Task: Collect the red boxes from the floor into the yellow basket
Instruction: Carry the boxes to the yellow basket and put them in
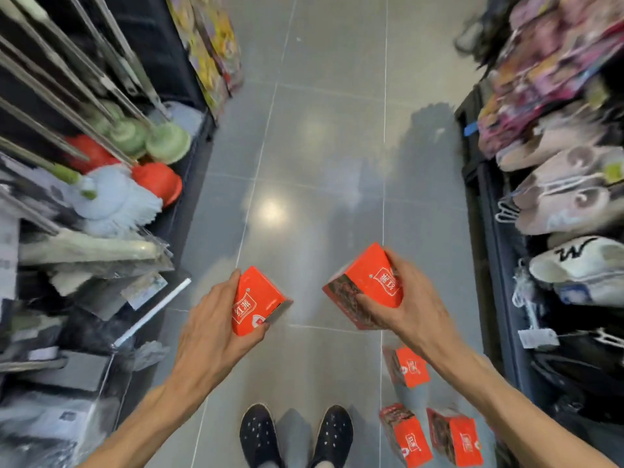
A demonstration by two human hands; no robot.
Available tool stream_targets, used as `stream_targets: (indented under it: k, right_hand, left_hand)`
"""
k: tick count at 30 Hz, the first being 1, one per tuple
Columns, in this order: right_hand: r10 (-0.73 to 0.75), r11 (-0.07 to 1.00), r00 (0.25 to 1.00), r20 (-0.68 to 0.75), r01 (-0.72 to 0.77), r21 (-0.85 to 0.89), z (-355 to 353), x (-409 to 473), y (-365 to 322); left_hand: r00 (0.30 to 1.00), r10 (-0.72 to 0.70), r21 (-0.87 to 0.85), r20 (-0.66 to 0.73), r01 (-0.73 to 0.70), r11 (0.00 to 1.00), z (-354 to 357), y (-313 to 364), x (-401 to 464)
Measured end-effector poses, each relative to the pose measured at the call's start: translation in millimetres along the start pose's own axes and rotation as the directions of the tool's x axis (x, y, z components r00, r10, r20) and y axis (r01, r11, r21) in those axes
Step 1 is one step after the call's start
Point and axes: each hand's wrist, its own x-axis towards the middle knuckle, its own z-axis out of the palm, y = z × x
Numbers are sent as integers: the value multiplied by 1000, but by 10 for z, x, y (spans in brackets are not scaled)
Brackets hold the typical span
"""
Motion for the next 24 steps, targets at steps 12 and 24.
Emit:
stream_targets:
  k: [12,24]
  right_hand:
    - [-373,927,927,-30,371,-46,-2573,-661,-2911]
    - [-786,503,528,322,849,-163,-2533,-942,-4625]
  left_hand:
    - [954,77,49,-290,-65,997,-3357,1384,-1021]
    - [680,-343,-121,-648,353,928,-4143,1551,-2817]
